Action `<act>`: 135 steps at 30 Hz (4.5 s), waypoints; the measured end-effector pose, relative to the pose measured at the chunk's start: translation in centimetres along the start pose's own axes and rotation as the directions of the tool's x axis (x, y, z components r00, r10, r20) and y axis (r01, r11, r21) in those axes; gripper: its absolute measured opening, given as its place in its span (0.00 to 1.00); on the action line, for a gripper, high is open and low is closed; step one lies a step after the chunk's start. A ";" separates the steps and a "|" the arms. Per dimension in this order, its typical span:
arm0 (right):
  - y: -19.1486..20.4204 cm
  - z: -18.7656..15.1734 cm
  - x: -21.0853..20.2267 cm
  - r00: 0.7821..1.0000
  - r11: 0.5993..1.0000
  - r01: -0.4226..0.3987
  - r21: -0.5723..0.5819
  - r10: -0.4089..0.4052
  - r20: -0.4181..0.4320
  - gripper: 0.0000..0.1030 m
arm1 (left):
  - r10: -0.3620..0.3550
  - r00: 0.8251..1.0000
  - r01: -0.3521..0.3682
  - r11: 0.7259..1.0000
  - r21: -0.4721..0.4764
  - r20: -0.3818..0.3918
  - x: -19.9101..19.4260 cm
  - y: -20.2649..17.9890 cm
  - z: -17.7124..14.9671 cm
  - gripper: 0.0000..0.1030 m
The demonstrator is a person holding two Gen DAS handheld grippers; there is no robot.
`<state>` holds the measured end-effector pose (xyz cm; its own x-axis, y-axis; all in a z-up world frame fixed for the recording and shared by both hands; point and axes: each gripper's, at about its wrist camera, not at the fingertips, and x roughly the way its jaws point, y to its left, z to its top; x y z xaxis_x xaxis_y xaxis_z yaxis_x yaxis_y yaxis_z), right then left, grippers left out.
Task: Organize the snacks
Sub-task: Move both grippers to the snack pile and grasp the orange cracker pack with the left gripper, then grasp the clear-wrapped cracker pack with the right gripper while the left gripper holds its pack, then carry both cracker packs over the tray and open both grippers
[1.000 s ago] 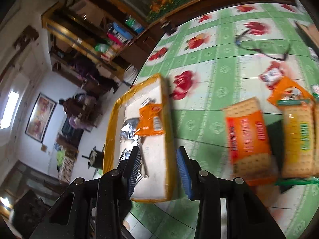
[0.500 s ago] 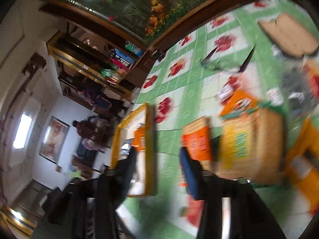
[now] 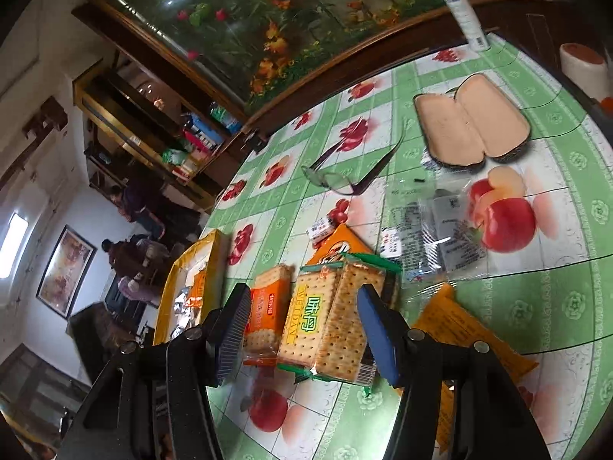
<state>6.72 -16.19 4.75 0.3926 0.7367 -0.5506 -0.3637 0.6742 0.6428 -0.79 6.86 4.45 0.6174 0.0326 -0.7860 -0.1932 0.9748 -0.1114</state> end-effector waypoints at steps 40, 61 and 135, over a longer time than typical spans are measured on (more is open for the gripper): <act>0.2 -2.5 4.5 0.948 0.938 0.292 -0.186 -0.309 -0.072 0.51 | -0.002 0.999 0.001 1.000 0.010 0.038 1.9 0.0 -3.3 0.52; 1.2 -3.6 5.8 0.912 0.883 0.367 -0.293 -0.403 -0.075 0.51 | 0.042 0.999 -0.043 0.996 0.076 0.023 2.5 -1.4 -3.1 0.54; 13.5 -4.8 8.1 0.983 0.932 0.066 -0.356 -0.122 -0.139 0.52 | 0.174 0.962 -0.101 0.942 -0.319 0.210 -8.2 16.6 -3.4 0.52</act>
<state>0.92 -0.89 6.45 0.3127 0.6488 -0.6938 -0.6139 0.6954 0.3736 -11.64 22.02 7.03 0.7206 0.2472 -0.6478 -0.4873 0.8452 -0.2196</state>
